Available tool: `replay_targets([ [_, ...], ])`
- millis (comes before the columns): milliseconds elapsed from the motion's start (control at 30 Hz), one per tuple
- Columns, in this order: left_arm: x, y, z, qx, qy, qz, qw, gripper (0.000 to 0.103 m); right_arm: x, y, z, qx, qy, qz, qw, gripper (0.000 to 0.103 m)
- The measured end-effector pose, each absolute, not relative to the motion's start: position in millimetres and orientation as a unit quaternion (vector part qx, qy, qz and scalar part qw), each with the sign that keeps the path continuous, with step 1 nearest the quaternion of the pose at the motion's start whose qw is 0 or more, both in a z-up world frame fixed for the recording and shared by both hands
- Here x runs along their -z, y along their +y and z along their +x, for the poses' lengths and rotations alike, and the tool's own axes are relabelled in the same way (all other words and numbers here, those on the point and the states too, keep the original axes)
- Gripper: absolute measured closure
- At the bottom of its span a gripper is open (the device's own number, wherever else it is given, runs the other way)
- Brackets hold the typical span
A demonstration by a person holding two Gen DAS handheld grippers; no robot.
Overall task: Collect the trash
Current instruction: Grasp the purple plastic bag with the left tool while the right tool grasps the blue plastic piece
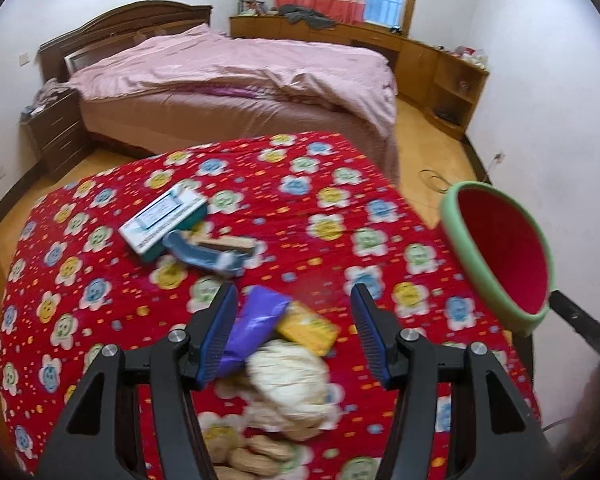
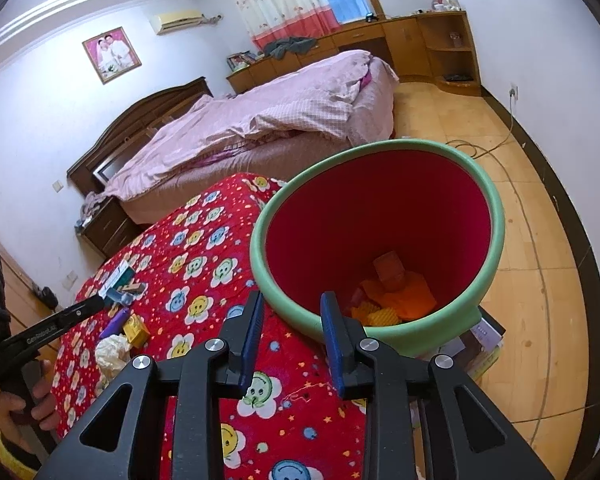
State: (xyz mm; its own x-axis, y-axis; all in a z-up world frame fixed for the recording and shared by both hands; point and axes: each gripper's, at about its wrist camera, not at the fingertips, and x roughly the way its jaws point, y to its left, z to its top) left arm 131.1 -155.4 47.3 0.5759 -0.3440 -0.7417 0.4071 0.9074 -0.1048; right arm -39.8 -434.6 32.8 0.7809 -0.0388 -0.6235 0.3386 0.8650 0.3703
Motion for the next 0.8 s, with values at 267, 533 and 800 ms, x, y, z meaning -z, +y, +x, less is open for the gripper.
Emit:
replay_targets([
  [267,-11.6,-134.8,153.9,0.165,0.452,0.044,0.875,0.045,-31.1,-429.1,-32.8,0.104,0.327,0.234,0.91,0.073],
  [533,10.2,-133.0,166.8,0.179,0.471,0.04,0.863,0.049,-27.7,-426.6,-23.7,0.108,0.337,0.23,0.907,0.073],
  [800,5.7,-117.3,167.9,0.19,0.465,-0.003,0.865,0.075,-36.0,-412.7,-13.6,0.091,0.34,0.206,0.913,0.073],
])
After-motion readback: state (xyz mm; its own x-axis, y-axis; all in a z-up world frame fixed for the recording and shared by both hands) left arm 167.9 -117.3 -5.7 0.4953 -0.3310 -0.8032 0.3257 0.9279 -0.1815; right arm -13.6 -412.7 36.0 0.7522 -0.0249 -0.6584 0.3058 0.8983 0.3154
